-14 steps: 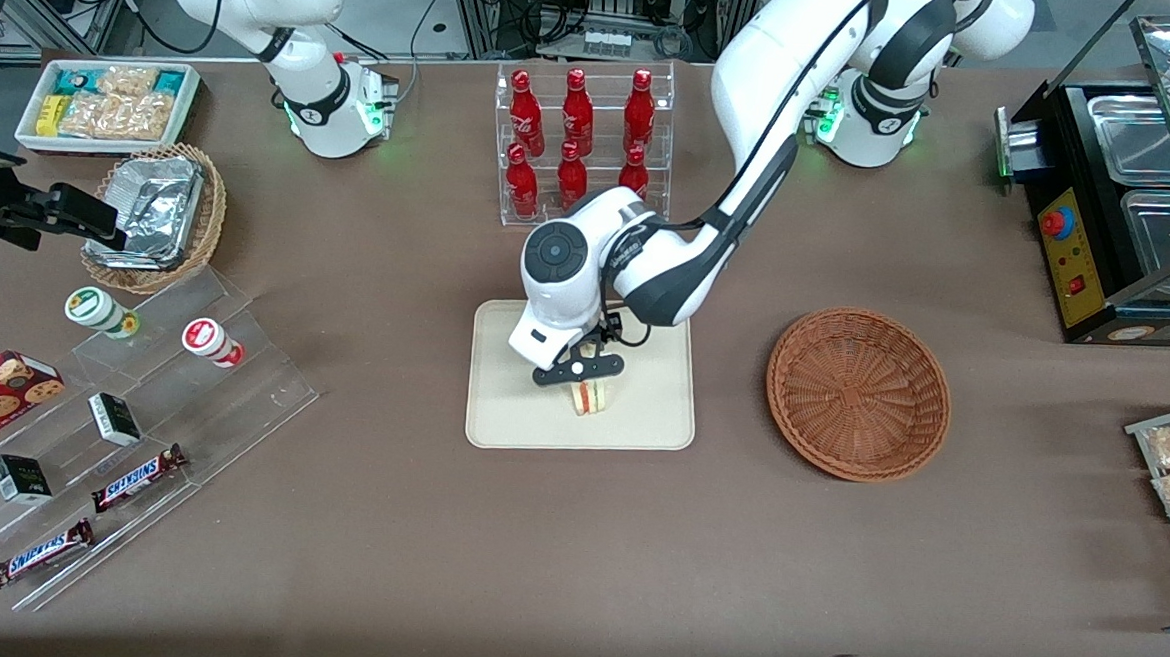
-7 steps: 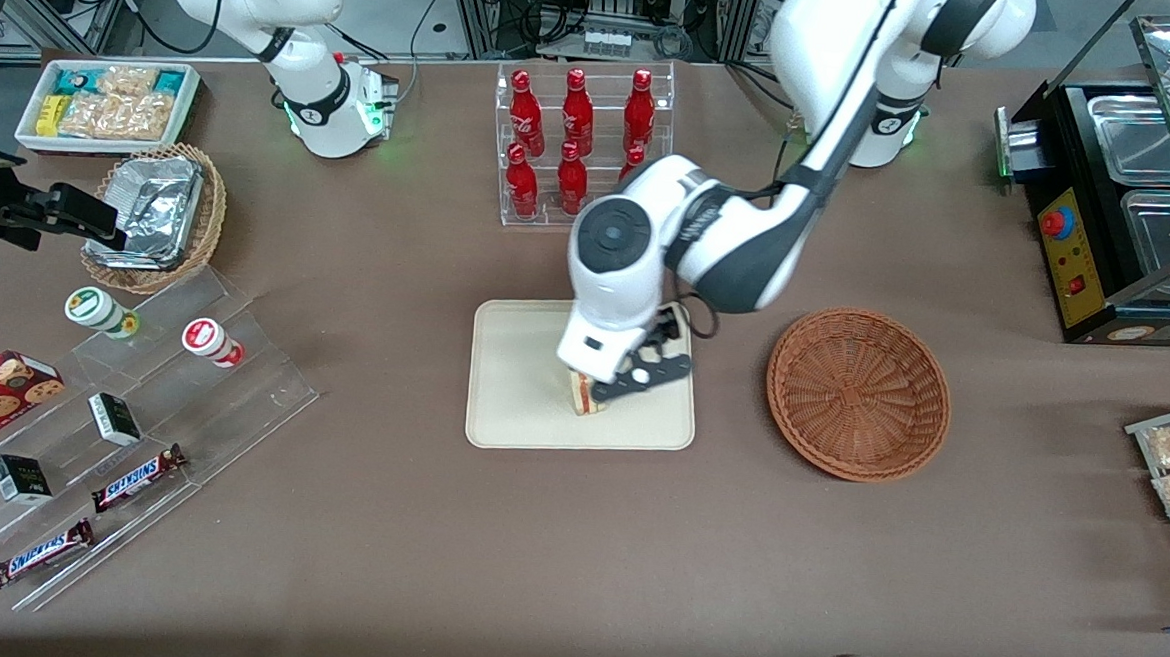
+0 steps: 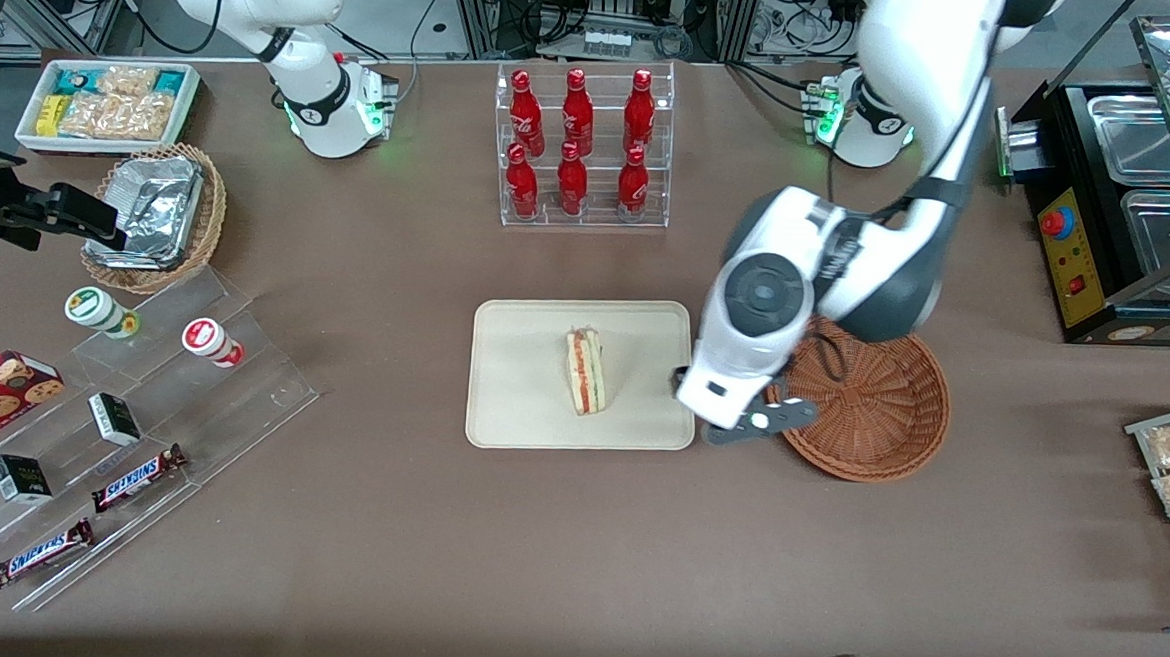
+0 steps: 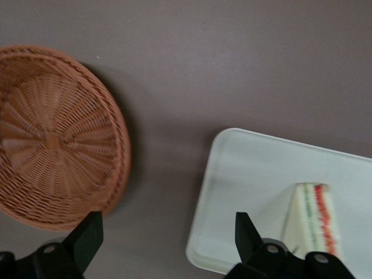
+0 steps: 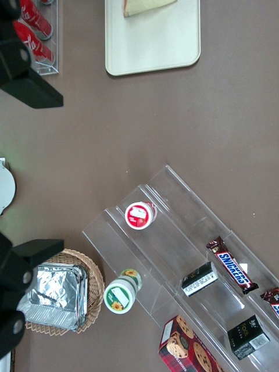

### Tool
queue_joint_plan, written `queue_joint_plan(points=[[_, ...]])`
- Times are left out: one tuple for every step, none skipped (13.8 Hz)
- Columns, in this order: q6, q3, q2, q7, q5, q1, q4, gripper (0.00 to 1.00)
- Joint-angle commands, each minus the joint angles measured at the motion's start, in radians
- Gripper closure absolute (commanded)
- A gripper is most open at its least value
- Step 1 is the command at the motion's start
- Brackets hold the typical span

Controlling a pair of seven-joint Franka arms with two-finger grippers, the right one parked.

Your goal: Place sandwich from basket to tray

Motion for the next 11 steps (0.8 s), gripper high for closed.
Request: queue_joint_plan(points=[[0.012,-0.009,-0.143,0.168,-0.003,0.091,-0.164,0.00],[0.012,-0.009,-0.179,0.231,-0.001,0.121,-0.206,0.00],[0.009,-0.009,-0.220,0.312,-0.003,0.162,-0.241,0.00],[0.000,-0.009,-0.268,0.404,-0.003,0.199,-0.273,0.00],[0.000,-0.007,-0.318,0.486,-0.003,0.222,-0.314,0.00],[-0.001,-0.007,-0.364,0.544,-0.001,0.250,-0.354,0.00],[-0.017,-0.007,-0.409,0.589,-0.003,0.282,-0.376,0.00],[-0.067,-0.021,-0.444,0.616,-0.001,0.325,-0.376,0.00],[-0.095,-0.087,-0.473,0.632,-0.001,0.408,-0.375,0.00],[-0.116,-0.169,-0.501,0.656,-0.001,0.510,-0.373,0.00],[-0.153,-0.206,-0.516,0.690,-0.003,0.562,-0.359,0.00]])
